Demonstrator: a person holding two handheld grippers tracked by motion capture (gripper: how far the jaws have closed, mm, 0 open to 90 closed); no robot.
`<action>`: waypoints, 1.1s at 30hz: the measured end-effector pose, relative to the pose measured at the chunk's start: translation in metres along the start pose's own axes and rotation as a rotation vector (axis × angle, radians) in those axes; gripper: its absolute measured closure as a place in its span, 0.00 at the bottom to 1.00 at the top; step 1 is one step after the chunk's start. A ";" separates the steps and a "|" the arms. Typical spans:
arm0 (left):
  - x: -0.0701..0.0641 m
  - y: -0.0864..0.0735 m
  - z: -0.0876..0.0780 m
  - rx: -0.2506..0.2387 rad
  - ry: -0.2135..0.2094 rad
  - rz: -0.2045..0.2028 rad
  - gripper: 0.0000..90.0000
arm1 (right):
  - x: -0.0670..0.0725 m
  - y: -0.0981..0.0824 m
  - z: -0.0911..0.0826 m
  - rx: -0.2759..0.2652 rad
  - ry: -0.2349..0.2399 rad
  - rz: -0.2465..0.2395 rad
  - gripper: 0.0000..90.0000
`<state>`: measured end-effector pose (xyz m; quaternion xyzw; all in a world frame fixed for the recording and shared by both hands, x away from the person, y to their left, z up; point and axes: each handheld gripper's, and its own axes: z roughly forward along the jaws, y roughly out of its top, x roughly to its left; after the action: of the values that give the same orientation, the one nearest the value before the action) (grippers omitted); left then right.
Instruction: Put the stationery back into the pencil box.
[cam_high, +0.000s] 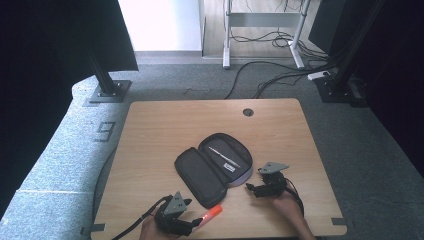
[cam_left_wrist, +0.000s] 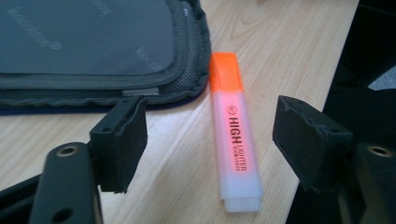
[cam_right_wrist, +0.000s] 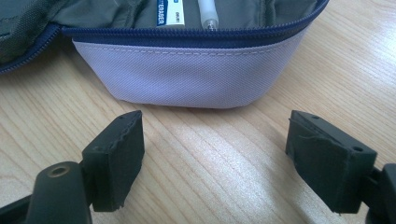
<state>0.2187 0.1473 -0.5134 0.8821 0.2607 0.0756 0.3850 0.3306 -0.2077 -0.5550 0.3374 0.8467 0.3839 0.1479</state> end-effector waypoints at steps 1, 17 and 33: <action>-0.001 0.000 0.002 0.004 0.001 0.002 0.31 | 0.000 0.000 0.000 0.000 0.000 0.000 0.21; -0.014 -0.008 0.022 0.060 -0.009 0.042 0.47 | 0.000 0.000 0.000 0.000 0.000 -0.002 0.21; -0.020 -0.012 0.026 0.084 -0.003 0.084 0.73 | 0.000 0.000 0.000 0.000 0.000 -0.004 0.21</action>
<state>0.2056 0.1269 -0.5385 0.9078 0.2256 0.0793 0.3446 0.3307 -0.2079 -0.5551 0.3359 0.8473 0.3838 0.1486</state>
